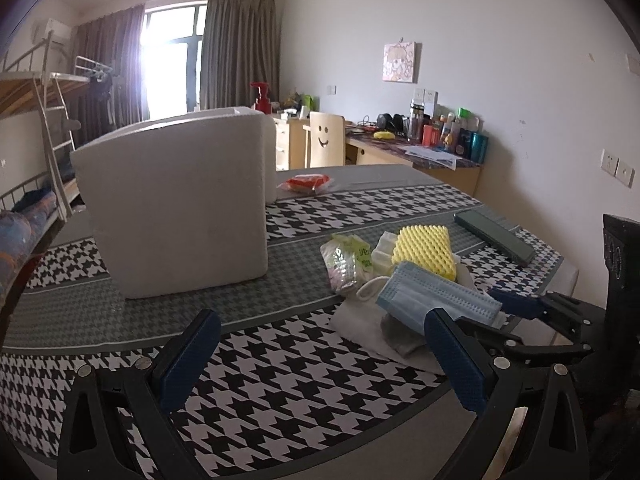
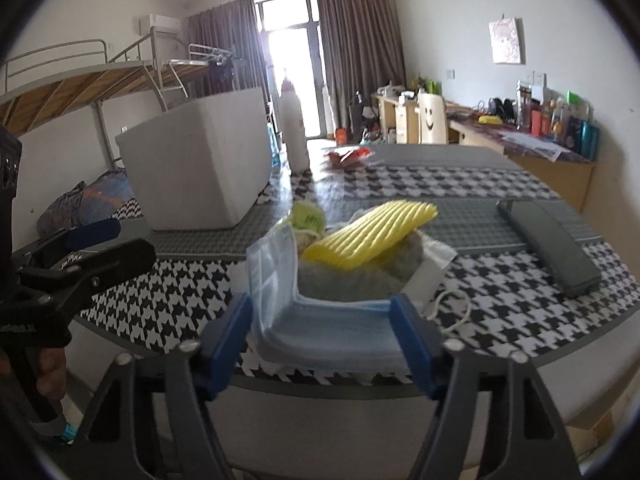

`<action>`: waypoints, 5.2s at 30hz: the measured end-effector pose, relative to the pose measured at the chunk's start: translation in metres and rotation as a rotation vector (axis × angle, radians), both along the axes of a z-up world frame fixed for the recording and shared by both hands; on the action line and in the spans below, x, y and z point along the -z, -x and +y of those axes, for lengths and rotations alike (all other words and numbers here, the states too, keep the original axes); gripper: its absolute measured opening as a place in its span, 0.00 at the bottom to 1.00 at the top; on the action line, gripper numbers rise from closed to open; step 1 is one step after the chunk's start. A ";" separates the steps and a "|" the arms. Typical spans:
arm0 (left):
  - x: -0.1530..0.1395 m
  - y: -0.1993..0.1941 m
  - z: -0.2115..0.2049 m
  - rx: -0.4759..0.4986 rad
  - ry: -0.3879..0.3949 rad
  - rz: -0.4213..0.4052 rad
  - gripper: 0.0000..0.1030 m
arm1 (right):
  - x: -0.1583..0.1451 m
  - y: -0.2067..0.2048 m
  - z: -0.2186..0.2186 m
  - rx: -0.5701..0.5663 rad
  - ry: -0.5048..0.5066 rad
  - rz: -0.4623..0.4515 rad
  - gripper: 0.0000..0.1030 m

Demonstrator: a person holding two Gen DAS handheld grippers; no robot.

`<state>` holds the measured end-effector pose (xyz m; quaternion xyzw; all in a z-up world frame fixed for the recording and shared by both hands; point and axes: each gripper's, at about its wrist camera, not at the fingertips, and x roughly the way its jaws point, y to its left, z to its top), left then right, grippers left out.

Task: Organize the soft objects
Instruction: 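Grasp the blue face mask with the right tool and lift it, then grasp the grey sock with the left tool while the right tool holds the mask up, then drop the sock into the foam box with the left tool while the right carries the mask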

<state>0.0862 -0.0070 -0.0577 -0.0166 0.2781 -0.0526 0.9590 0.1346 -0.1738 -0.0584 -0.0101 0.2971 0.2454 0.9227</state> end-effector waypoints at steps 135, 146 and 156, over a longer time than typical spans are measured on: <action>-0.103 -0.037 0.004 0.078 -0.033 -0.131 0.14 | -0.092 -0.018 -0.018 0.036 -0.078 -0.216 0.16; -0.123 -0.047 0.025 0.010 -0.050 -0.170 0.14 | -0.108 -0.036 0.007 -0.016 -0.092 -0.224 0.16; -0.138 -0.053 0.039 -0.034 -0.049 -0.214 0.14 | -0.125 -0.049 0.026 -0.060 -0.100 -0.249 0.16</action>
